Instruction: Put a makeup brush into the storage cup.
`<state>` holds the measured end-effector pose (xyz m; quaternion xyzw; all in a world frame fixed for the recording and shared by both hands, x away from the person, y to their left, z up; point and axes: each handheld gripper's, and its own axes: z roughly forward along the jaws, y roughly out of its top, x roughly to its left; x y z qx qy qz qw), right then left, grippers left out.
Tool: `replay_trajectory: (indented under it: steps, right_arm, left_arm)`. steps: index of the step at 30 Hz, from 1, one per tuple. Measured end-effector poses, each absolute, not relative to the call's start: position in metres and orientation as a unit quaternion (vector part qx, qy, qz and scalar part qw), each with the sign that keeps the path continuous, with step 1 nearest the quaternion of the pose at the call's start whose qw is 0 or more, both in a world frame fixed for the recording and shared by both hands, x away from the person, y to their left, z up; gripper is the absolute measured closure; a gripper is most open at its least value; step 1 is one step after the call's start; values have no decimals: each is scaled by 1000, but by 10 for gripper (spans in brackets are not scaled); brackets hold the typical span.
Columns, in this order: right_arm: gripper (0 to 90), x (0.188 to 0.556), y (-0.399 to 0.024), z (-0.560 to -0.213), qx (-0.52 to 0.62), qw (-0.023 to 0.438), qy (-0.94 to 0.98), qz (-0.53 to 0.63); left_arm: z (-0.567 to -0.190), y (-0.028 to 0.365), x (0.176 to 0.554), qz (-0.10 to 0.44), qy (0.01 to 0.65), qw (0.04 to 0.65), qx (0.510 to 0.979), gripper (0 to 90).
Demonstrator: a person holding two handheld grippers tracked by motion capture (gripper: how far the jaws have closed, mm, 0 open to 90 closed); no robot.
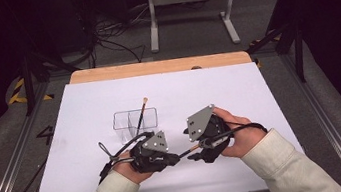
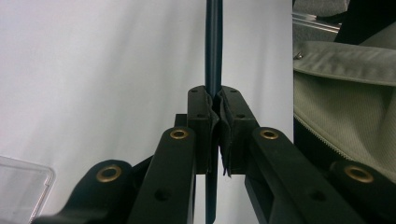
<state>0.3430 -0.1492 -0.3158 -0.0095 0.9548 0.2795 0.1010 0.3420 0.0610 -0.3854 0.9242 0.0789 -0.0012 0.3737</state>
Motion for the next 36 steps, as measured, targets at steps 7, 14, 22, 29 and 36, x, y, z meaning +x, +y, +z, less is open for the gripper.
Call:
replay_trajectory:
  steps: [7,14,22,29,36]
  right_arm:
    - [32,345,-166,-308,27,113,935,336]
    - [0,345,-188,-303,60,110,913,389]
    - [0,345,-218,-304,103,120,880,447]
    - [0,344,-238,-310,129,126,853,491]
    - [0,341,-254,-320,154,141,836,507]
  left_arm:
    - [-383,68,344,0,87,382,920,838]
    - [-382,74,344,3,94,391,915,838]
    - [-380,85,344,2,92,407,909,838]
    - [-379,95,343,8,100,431,897,838]
    - [-376,113,343,23,115,469,875,838]
